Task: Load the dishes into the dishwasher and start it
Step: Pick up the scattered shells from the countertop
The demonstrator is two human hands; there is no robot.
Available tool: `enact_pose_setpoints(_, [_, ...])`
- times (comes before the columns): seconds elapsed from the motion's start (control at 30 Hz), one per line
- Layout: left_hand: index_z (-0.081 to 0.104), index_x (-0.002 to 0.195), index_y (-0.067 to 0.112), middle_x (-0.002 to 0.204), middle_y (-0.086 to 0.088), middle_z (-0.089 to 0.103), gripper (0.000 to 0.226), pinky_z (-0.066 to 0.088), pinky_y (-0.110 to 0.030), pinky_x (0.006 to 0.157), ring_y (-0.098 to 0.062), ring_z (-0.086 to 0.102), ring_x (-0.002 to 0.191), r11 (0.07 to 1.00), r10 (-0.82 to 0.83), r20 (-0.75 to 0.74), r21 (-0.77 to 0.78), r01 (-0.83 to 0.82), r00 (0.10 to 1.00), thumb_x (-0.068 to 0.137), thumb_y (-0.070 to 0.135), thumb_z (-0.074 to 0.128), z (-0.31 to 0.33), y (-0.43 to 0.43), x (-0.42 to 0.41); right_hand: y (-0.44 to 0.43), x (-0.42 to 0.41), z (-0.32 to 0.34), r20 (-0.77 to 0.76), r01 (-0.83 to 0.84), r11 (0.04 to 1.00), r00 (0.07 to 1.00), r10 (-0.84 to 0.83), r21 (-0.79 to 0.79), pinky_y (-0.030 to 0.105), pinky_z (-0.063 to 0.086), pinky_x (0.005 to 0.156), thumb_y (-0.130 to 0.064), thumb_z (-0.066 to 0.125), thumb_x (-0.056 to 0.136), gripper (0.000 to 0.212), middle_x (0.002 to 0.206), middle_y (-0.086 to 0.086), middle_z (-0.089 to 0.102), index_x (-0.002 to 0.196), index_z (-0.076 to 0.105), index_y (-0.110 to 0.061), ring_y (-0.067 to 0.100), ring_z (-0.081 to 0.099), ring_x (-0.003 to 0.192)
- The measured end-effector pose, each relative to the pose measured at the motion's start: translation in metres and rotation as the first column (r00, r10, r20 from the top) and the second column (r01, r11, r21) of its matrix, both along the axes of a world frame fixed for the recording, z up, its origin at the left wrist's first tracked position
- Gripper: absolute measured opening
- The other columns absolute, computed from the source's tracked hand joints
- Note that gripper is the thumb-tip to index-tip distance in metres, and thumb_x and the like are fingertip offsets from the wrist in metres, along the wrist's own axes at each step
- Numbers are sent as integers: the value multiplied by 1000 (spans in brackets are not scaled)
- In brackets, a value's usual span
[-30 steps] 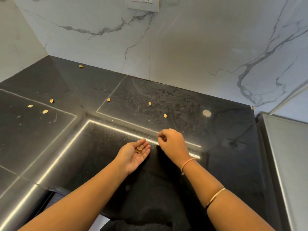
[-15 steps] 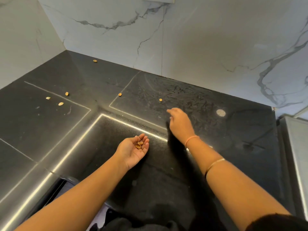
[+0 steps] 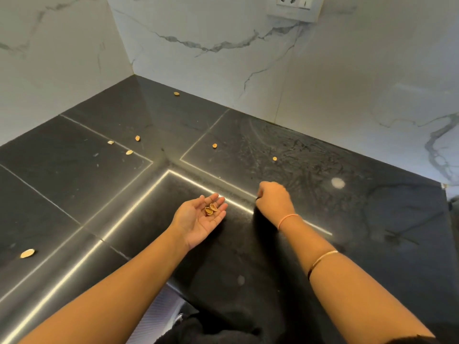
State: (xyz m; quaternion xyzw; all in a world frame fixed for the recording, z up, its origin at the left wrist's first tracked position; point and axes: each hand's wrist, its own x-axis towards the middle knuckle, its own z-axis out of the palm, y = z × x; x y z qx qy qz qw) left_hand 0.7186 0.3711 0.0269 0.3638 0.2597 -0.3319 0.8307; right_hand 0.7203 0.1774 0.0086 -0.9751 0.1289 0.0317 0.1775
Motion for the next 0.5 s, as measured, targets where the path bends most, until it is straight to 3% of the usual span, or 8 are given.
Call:
enact_pose_setpoints(0.07, [57,110,1,114,-17,60,32,40,-40,101,-30,55,110,1000,3,-6,12,-3,1000,101,20,33,-1,8,4,29,-1,5,44,-7,971,999,-4,240,24,38,68,-5,58,77,10,89,6,65,84,64,-8,25,60,88])
enact_pose_setpoints(0.13, [57,112,1,114,-17,61,33,43,-39,99,-29,59,105,1000,-7,-6,15,7,1000,101,20,33,-3,14,8,59,-3,16,85,-58,880,996,21,471,19,40,64,-5,62,74,11,80,1,64,82,65,-12,17,60,78])
enact_pose_setpoints(0.23, [59,110,0,102,-16,68,35,55,-33,81,-23,68,85,1000,-13,-3,2,13,1000,101,19,32,-3,23,16,93,-2,28,80,-146,725,989,125,673,21,53,71,-8,68,77,11,83,1,70,83,66,-17,12,66,78])
enact_pose_setpoints(0.3, [58,112,-1,100,-15,68,34,56,-31,80,-21,67,85,1000,12,-19,-5,-12,1000,101,17,32,-2,27,23,98,8,27,109,-174,723,985,136,668,24,54,75,-11,69,79,10,83,1,69,86,67,-17,10,65,76])
enact_pose_setpoints(0.37, [57,113,-2,105,-16,63,33,49,-35,91,-24,61,94,999,36,-40,-13,-36,999,101,15,32,0,32,30,88,28,21,199,-146,806,979,36,573,28,50,82,-9,65,82,11,89,5,68,92,70,-11,13,62,80])
enact_pose_setpoints(0.43, [58,106,-2,104,-15,61,30,44,-36,93,-24,59,96,999,47,-46,-2,-47,998,101,13,33,1,39,37,64,50,14,256,-74,913,966,-34,400,27,41,92,-4,55,86,22,107,12,63,104,69,-7,21,59,98])
enact_pose_setpoints(0.5, [59,105,-1,104,-14,62,29,44,-35,92,-24,59,98,999,43,-35,13,-43,998,100,12,34,2,45,41,36,67,7,208,10,971,976,-61,238,30,32,104,1,46,88,37,131,18,49,122,60,-4,30,46,122])
